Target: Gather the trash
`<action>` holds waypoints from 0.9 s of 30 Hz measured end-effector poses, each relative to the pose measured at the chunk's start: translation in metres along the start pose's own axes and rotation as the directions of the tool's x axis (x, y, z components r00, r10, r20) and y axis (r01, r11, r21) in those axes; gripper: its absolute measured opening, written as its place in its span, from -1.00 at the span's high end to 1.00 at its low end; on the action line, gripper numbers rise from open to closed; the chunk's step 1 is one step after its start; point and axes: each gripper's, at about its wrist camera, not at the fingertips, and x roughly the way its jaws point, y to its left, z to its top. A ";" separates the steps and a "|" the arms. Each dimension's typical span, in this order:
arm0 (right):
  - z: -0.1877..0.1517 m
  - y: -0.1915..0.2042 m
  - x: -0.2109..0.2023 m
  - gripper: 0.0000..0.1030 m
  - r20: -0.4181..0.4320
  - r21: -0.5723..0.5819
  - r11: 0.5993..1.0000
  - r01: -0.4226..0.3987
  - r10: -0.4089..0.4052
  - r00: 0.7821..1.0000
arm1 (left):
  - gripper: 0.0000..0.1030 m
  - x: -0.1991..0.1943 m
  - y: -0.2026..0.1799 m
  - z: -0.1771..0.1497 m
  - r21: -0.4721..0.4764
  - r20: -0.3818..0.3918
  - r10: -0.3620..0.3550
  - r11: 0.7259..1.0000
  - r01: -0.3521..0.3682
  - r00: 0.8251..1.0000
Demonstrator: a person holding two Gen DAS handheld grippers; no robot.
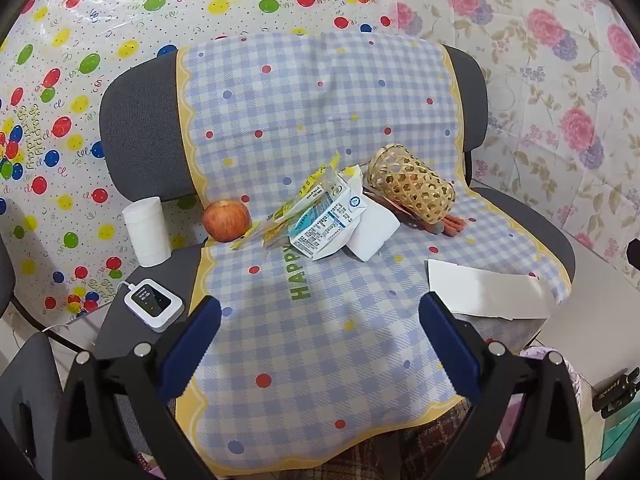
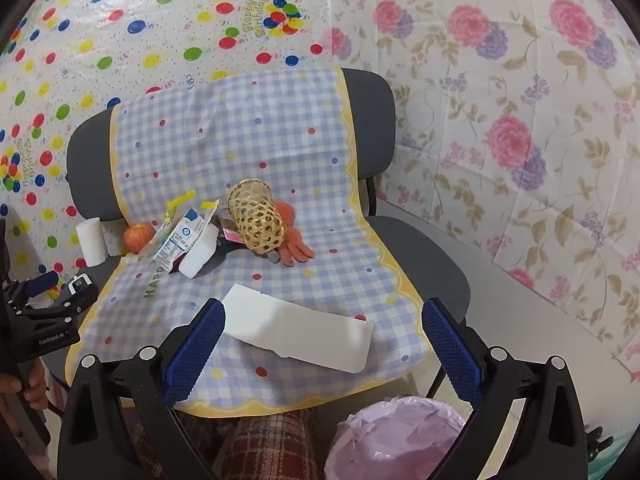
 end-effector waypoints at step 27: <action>-0.001 0.001 0.004 -0.89 -0.003 0.009 1.000 -0.007 0.007 1.000 | -0.87 0.003 -0.002 0.000 0.000 -0.003 0.001 1.000 -0.001 1.000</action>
